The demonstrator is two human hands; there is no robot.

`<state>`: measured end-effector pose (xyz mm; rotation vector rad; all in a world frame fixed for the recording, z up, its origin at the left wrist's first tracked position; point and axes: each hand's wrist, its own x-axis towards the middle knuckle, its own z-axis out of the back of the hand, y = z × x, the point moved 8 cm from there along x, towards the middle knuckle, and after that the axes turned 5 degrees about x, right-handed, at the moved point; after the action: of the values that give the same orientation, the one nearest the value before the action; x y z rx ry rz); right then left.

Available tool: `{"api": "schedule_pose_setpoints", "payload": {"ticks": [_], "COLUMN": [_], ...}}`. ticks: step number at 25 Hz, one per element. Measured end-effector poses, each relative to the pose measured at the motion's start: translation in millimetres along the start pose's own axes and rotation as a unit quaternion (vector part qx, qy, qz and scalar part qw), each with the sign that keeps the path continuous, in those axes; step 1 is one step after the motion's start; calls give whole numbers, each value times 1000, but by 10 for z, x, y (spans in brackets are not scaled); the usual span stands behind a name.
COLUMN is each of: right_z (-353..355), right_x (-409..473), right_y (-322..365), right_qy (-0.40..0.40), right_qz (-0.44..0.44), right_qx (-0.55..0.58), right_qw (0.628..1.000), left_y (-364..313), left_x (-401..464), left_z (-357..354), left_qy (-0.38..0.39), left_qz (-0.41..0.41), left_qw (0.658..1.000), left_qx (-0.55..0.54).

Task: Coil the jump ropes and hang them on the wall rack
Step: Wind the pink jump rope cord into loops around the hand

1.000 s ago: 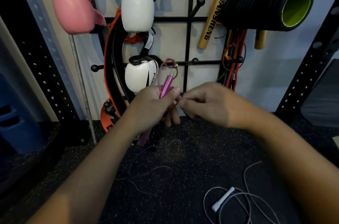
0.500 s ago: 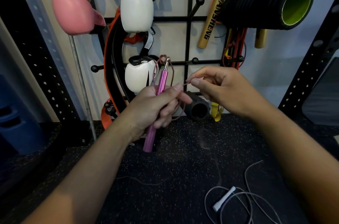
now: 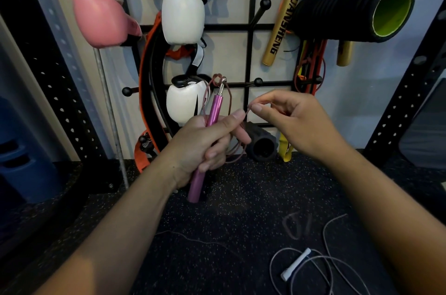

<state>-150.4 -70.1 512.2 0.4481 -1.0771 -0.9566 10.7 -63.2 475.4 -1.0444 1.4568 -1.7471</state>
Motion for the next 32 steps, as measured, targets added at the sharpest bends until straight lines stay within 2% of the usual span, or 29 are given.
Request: {"api": "schedule_pose_setpoints", "payload": {"ticks": [4, 6, 7, 8, 10, 12, 14, 15, 17, 18, 19, 21, 23, 27, 32], "right_z": [30, -60, -146, -262, -577, -890, -1058, -1045, -863, -705, -504, -133, 11, -56, 35], "right_x": [-10, -56, -93, -143, -283, -415, -461, -442, -325, -241, -153, -38, -6, -54, -14], "right_y": [-22, -94, -147, -217, -279, -214, -68, 14, 181, 216, 209, 180, 189, 159, 70], "right_qy": [-41, -31, -12, 17, 109, 212, 288, 311, 318, 300, 261, 162, 106, 144, 46], "right_qz": [-19, -46, -67, -89, -121, -124, -94, -71, -24, -22, -48, -85, -63, -23, -24], "right_qx": [87, 122, 132, 139, 129, 83, 36, 4, -81, -110, -118, -107, -109, -59, -1], "right_qw": [995, 991, 989, 986, 978, 966, 952, 948, 944, 947, 957, 977, 986, 987, 999], "left_y": [-44, -115, -187, -264, -329, -314, -277, -232, -134, -61, 17, 118, 139, 48, 0], "left_x": [-25, -60, -67, -53, 25, 53, 34, 25, 27, 36, 44, 34, 18, 8, -19], "left_z": [-62, -159, -190, -171, 25, 271, 407, 426, 361, 317, 280, 245, 207, 92, 82], "left_qy": [40, 99, 119, 113, 8, -121, -197, -209, -169, -126, -85, -38, -13, 26, 3], "left_qz": [7, 3, -8, -27, -80, -129, -127, -104, -56, -31, -5, 34, 45, 34, 18], "left_qw": [995, 975, 954, 931, 899, 909, 959, 972, 942, 927, 925, 947, 971, 993, 998], "left_qx": [-91, -200, -275, -347, -430, -378, -158, 4, 284, 353, 371, 317, 236, 112, 64]}}
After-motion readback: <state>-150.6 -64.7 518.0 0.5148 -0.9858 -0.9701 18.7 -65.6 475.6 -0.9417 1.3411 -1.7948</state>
